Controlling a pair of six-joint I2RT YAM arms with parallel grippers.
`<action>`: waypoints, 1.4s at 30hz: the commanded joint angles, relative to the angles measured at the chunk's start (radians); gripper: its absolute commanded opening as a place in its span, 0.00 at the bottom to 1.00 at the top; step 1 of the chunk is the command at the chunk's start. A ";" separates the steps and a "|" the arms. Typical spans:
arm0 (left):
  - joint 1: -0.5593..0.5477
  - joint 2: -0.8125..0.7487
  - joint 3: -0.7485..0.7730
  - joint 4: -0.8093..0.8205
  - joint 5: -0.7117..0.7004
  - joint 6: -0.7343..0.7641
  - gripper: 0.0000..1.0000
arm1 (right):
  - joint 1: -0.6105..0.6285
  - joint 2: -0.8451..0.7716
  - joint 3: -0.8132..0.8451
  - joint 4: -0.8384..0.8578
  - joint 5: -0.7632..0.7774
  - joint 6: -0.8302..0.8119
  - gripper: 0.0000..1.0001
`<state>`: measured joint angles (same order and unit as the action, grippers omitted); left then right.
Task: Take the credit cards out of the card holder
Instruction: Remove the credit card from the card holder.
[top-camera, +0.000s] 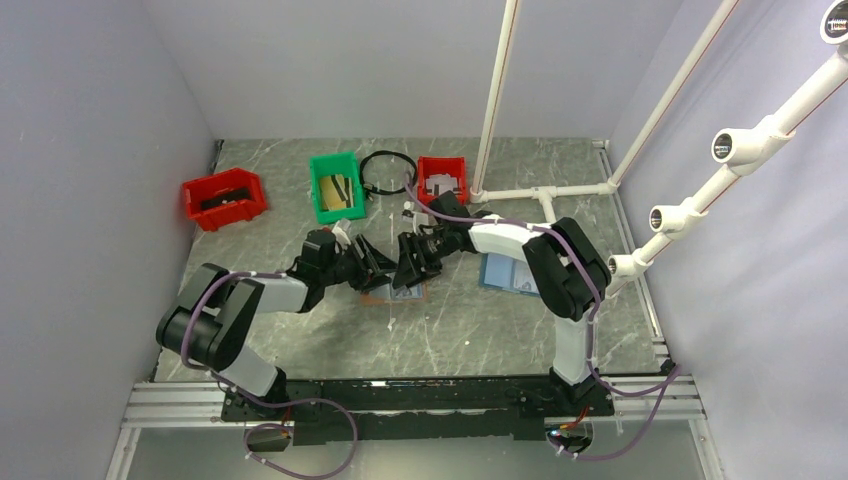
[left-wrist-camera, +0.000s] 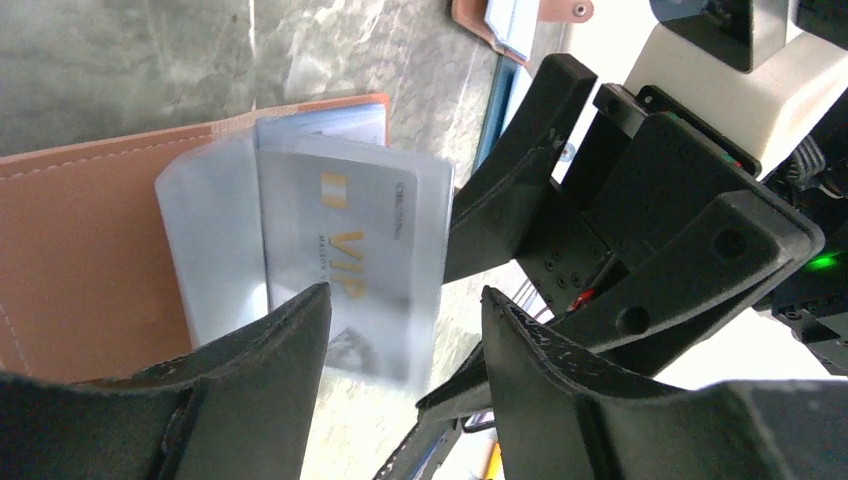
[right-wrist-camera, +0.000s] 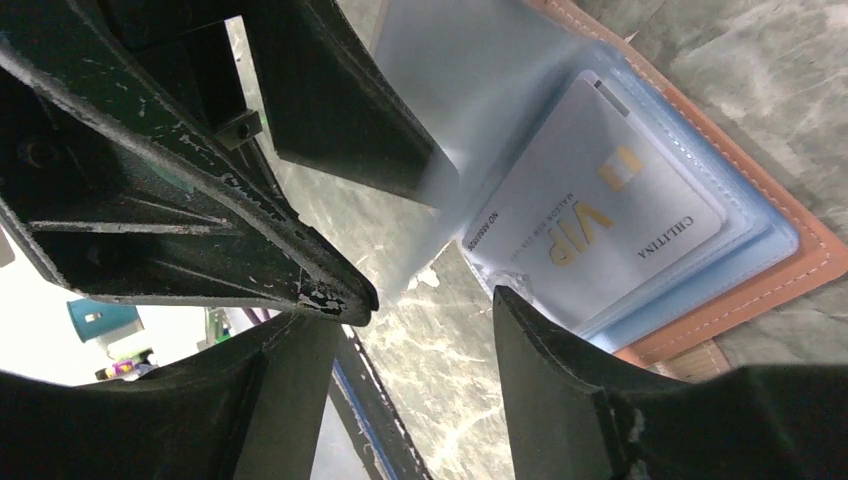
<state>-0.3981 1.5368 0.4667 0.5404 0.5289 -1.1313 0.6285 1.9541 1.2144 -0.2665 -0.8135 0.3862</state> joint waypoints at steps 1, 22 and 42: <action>-0.020 0.027 0.045 0.104 0.036 -0.029 0.59 | -0.004 -0.025 -0.001 0.053 -0.038 0.008 0.62; -0.011 -0.172 0.025 -0.184 -0.122 0.058 0.68 | -0.012 0.029 0.026 0.005 0.062 0.013 0.03; 0.047 -0.192 -0.089 0.008 -0.009 -0.036 0.69 | -0.063 -0.027 -0.088 0.296 -0.255 0.173 0.00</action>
<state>-0.3603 1.3453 0.3843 0.4412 0.4572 -1.1408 0.5724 1.9823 1.1378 -0.1089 -0.9588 0.4923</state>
